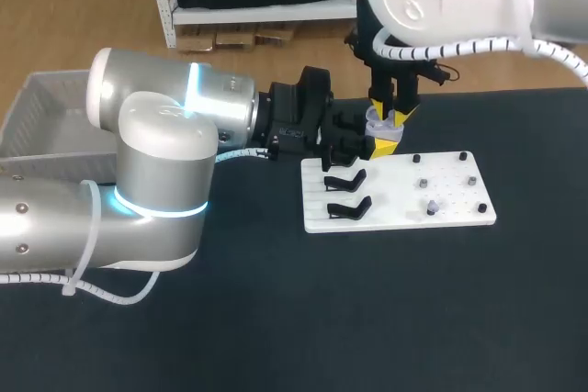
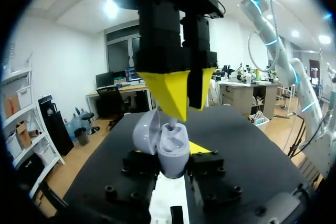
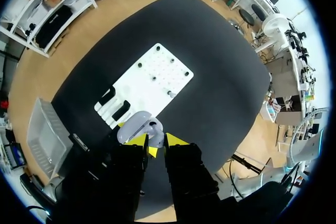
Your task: Pick up each earbud case from the left stands, insert the matching earbuds, close the lid, and place the case in the box.
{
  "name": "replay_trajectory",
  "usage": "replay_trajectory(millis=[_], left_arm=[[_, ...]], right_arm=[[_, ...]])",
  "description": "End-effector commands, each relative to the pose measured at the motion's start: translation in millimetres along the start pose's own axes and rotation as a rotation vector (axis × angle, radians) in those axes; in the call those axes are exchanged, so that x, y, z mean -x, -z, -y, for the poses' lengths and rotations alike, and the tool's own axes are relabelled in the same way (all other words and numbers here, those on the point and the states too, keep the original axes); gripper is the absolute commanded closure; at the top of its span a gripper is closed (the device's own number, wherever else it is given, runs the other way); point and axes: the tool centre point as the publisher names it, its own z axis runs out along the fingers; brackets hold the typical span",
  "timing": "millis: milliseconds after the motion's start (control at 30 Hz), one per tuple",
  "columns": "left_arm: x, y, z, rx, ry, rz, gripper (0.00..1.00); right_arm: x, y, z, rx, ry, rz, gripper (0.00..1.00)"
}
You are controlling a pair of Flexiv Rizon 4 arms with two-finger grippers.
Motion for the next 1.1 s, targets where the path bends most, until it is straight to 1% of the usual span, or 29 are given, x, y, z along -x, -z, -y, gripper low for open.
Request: replay_trajectory(millis=[33,367,967,1000,1033,1067,1100], left_arm=[[-1.7,0,1.7,0.009,-0.004,0.009,1.0],[-1.7,0,1.7,0.009,-0.004,0.009,1.0],[-1.7,0,1.7,0.009,-0.004,0.009,1.0],[-1.7,0,1.7,0.009,-0.004,0.009,1.0],[-1.7,0,1.7,0.009,-0.004,0.009,1.0],[-1.7,0,1.7,0.009,-0.004,0.009,1.0],[-1.7,0,1.7,0.009,-0.004,0.009,1.0]], right_arm=[[1,-1,-1,0.005,-0.003,0.002,1.0],[3,-3,-2,0.007,-0.008,0.002,1.0],[-1,-13,-1,-0.009,-0.012,-0.001,1.0],[-1,-13,-1,-0.008,-0.012,0.001,0.77],[-1,-13,-1,-0.008,-0.011,0.003,0.67],[-1,-12,-1,-0.007,-0.011,0.005,0.65],[-1,-11,-1,-0.005,-0.01,0.007,0.64]])
